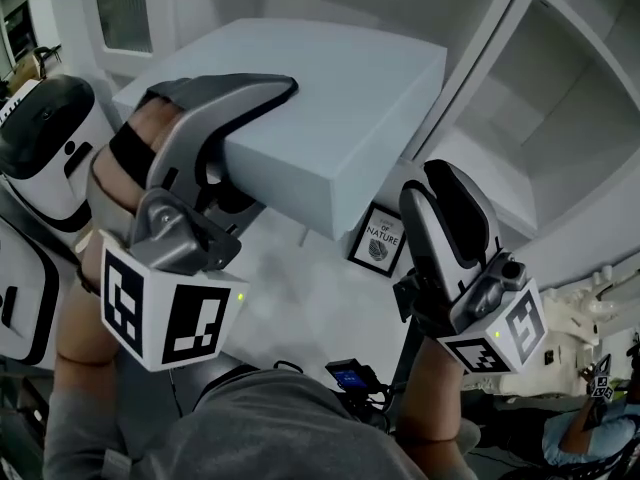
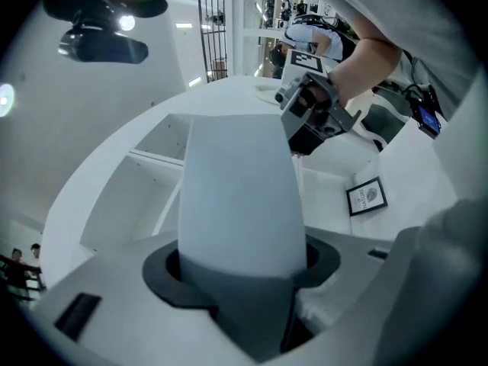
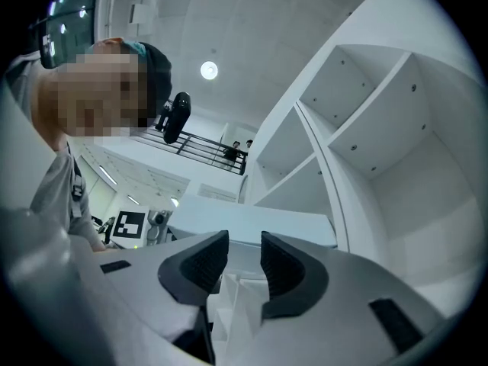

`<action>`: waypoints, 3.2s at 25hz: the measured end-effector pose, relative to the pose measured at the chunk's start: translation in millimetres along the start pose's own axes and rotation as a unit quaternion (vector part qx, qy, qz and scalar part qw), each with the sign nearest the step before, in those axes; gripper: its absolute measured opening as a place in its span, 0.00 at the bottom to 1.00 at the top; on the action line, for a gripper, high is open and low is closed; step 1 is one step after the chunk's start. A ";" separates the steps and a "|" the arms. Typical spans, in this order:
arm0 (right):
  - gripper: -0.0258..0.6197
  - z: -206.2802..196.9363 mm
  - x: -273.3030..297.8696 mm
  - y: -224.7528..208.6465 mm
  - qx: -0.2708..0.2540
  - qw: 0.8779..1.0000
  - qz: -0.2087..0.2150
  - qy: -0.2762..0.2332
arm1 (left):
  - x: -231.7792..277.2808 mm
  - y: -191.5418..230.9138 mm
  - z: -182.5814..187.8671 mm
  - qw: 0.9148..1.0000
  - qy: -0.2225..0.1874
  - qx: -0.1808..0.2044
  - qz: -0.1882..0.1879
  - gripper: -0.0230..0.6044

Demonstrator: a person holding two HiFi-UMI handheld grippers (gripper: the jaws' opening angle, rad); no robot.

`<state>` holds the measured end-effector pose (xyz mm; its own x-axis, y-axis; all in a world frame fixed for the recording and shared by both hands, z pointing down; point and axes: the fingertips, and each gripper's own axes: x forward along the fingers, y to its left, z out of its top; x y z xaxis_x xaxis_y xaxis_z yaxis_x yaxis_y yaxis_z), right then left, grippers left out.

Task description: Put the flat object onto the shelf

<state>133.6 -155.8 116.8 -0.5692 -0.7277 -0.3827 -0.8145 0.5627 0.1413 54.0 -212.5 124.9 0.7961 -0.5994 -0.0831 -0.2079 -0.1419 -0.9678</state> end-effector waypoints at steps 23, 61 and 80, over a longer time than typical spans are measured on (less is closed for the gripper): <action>0.28 -37.7 0.1 -8.1 0.001 0.998 0.005 0.057 | 73.3 -54.1 -27.9 0.996 0.053 0.044 -0.054 0.46; 0.31 -91.3 4.7 -34.2 0.012 0.993 -0.029 0.115 | 111.5 -100.8 -39.5 0.990 0.074 0.113 -0.043 0.49; 0.31 -101.1 8.7 -51.0 -0.005 0.989 -0.072 0.125 | 109.3 -111.2 -30.2 0.992 -0.007 0.096 -0.077 0.62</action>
<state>158.7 -230.5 198.6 -0.4558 -0.8754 -0.1612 -0.8897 0.4429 0.1106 147.0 -286.1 230.6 0.8177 -0.5718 0.0668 0.0276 -0.0770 -0.9967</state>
